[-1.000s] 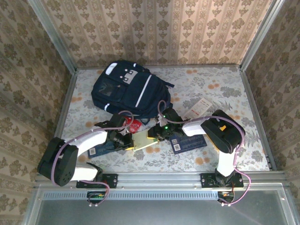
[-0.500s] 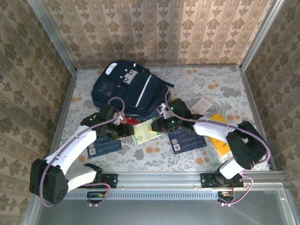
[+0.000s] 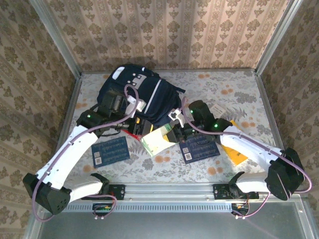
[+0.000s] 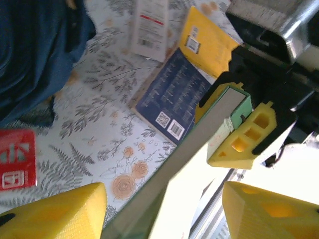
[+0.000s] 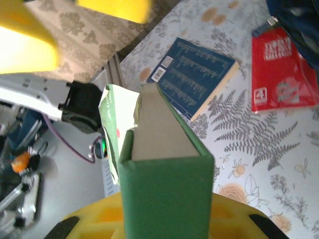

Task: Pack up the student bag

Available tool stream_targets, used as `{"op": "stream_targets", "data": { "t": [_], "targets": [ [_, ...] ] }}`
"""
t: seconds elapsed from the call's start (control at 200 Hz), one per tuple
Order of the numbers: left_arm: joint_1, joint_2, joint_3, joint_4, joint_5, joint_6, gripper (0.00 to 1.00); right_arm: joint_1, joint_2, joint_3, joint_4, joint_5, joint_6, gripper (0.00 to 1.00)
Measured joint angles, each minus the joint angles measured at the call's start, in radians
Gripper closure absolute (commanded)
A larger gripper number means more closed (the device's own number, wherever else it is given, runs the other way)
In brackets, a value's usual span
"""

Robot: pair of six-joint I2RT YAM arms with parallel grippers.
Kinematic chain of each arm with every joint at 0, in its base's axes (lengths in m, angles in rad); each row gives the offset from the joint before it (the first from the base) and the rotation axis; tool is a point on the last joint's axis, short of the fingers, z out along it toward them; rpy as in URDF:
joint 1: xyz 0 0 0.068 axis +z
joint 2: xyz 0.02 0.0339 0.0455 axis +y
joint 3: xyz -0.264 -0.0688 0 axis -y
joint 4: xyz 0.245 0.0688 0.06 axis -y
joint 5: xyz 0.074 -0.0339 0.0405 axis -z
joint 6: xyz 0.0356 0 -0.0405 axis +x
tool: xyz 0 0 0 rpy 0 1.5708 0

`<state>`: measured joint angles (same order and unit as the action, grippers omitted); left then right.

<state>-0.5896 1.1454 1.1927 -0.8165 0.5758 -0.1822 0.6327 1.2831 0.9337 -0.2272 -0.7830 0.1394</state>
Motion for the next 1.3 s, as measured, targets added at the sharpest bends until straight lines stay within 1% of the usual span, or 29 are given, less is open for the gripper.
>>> {"op": "stream_targets", "data": {
  "t": [0.115, 0.235, 0.32, 0.36, 0.445, 0.57, 0.69, 0.915, 0.935, 1.0, 1.02, 1.07, 1.155, 1.195, 1.235, 1.3],
  "targets": [
    [-0.043, 0.011, -0.016, 0.040, 0.031, 0.088, 0.38, 0.000, -0.006, 0.069, -0.083, -0.048, -0.167, 1.00],
    [-0.085, -0.001, -0.049, 0.104, 0.091, 0.165, 0.39, 0.000, -0.005, 0.127, -0.195, -0.092, -0.324, 1.00],
    [-0.093, -0.007, -0.054, 0.120, 0.138, 0.201, 0.44, 0.000, -0.005, 0.149, -0.245, -0.118, -0.404, 1.00],
    [-0.093, -0.008, -0.054, 0.122, 0.161, 0.211, 0.47, 0.000, -0.005, 0.153, -0.254, -0.127, -0.431, 1.00],
    [-0.098, -0.008, -0.058, 0.126, 0.209, 0.237, 0.59, 0.000, -0.007, 0.156, -0.277, -0.146, -0.473, 1.00],
    [-0.116, -0.008, -0.061, 0.122, 0.264, 0.254, 0.73, 0.000, -0.011, 0.156, -0.301, -0.162, -0.506, 1.00],
    [-0.127, -0.008, -0.061, 0.121, 0.292, 0.270, 0.80, 0.000, -0.020, 0.156, -0.313, -0.161, -0.516, 1.00],
    [-0.136, -0.008, -0.061, 0.122, 0.292, 0.285, 0.81, 0.000, -0.028, 0.156, -0.325, -0.160, -0.514, 1.00],
    [-0.136, -0.008, -0.061, 0.122, 0.292, 0.285, 0.79, 0.000, -0.028, 0.156, -0.325, -0.160, -0.513, 1.00],
    [-0.137, -0.008, -0.061, 0.121, 0.291, 0.294, 0.64, 0.000, -0.030, 0.156, -0.323, -0.160, -0.511, 1.00],
    [-0.137, -0.008, -0.061, 0.117, 0.289, 0.289, 0.61, 0.000, -0.032, 0.156, -0.323, -0.161, -0.511, 1.00],
    [-0.137, -0.008, -0.061, 0.106, 0.278, 0.295, 0.56, 0.000, -0.041, 0.156, -0.320, -0.161, -0.511, 1.00],
    [-0.138, -0.008, -0.061, 0.098, 0.268, 0.294, 0.55, 0.000, -0.060, 0.155, -0.313, -0.161, -0.511, 1.00],
    [-0.138, -0.008, -0.061, 0.098, 0.267, 0.295, 0.56, 0.000, -0.067, 0.152, -0.308, -0.160, -0.511, 1.00],
    [-0.142, -0.008, -0.061, 0.098, 0.267, 0.295, 0.62, 0.000, -0.072, 0.148, -0.303, -0.160, -0.510, 1.00],
    [-0.145, -0.008, -0.061, 0.095, 0.269, 0.294, 0.77, 0.000, -0.074, 0.139, -0.293, -0.157, -0.506, 1.00]
  ]
}}
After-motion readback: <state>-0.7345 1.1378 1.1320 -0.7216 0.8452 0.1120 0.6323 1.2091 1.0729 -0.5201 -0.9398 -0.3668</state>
